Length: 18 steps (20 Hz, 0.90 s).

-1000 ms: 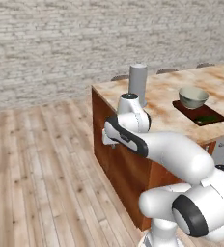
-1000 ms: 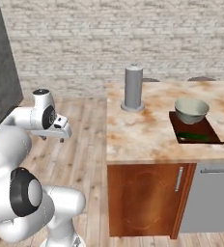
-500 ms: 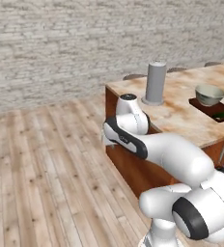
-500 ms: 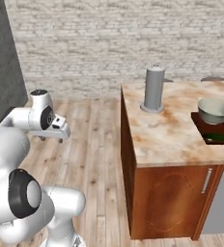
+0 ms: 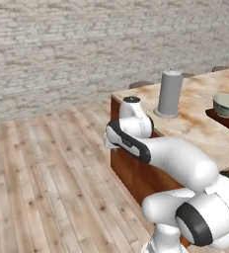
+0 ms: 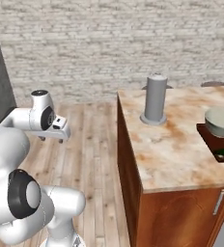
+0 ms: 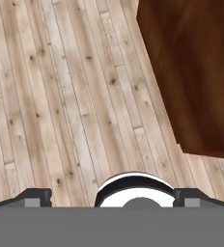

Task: Place the two vegetables and bowl onto the tray for setting up a vegetable dip station.

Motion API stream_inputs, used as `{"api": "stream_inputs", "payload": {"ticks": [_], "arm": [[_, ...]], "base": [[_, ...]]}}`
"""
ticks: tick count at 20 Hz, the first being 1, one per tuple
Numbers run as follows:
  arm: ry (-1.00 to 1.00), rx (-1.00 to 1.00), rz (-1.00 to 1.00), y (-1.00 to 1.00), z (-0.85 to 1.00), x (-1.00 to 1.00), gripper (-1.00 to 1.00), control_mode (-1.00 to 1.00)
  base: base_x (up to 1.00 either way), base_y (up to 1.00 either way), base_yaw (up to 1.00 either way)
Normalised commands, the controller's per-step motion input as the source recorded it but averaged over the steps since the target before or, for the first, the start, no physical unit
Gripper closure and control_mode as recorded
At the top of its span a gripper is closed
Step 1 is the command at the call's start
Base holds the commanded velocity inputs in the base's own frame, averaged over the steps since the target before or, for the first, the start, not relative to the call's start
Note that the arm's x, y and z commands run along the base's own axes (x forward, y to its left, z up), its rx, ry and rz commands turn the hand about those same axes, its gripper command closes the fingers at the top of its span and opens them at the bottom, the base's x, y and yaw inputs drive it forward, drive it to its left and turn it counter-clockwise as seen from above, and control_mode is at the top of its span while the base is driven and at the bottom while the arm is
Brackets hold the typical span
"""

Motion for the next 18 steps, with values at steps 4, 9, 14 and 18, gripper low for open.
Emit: {"api": "stream_inputs", "payload": {"ticks": [4, 9, 14, 18], "arm": [[0.0, 0.0, 0.0, 0.0, 0.0, 0.0, -1.0, 1.0], [0.0, 0.0, 0.0, 0.0, 0.0, 0.0, -1.0, 1.0], [0.0, 0.0, 0.0, 0.0, 0.0, 0.0, -1.0, 1.0], [0.0, 0.0, 0.0, 0.0, 0.0, 0.0, -1.0, 1.0]], "base": [[0.62, 0.46, -0.01], [0.59, 0.49, 0.0], [0.61, 0.48, 0.0], [0.62, 0.46, 0.0]]}}
